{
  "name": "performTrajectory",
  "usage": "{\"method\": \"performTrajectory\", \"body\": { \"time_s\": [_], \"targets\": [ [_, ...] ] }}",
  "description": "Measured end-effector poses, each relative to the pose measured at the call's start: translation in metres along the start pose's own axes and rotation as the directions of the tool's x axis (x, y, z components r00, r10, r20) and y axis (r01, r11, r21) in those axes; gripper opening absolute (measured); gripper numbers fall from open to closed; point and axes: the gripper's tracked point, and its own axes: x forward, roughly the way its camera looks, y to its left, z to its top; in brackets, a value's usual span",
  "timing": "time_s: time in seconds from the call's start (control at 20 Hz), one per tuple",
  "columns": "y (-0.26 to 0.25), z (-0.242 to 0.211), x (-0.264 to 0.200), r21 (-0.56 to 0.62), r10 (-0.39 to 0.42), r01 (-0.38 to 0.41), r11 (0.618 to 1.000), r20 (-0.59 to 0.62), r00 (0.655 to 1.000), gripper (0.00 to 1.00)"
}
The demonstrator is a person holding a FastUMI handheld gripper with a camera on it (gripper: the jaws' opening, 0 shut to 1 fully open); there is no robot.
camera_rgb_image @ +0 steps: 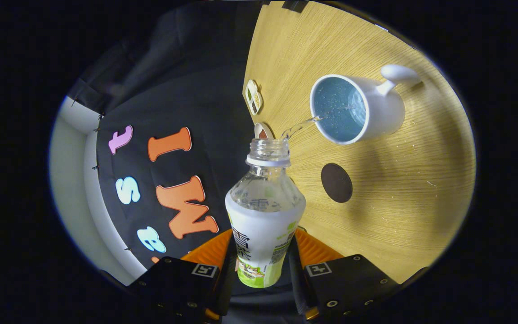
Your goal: Take the bottle from table, then pour the juice into the cup, finally place the bottle on the coaster
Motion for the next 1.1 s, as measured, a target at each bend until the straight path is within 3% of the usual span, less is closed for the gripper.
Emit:
{"method": "performTrajectory", "body": {
  "time_s": [1.1],
  "targets": [
    [0.022, 0.012, -0.005, 0.163, 0.031, -0.034, 0.986, 0.02, 0.999, 0.56]
  ]
}}
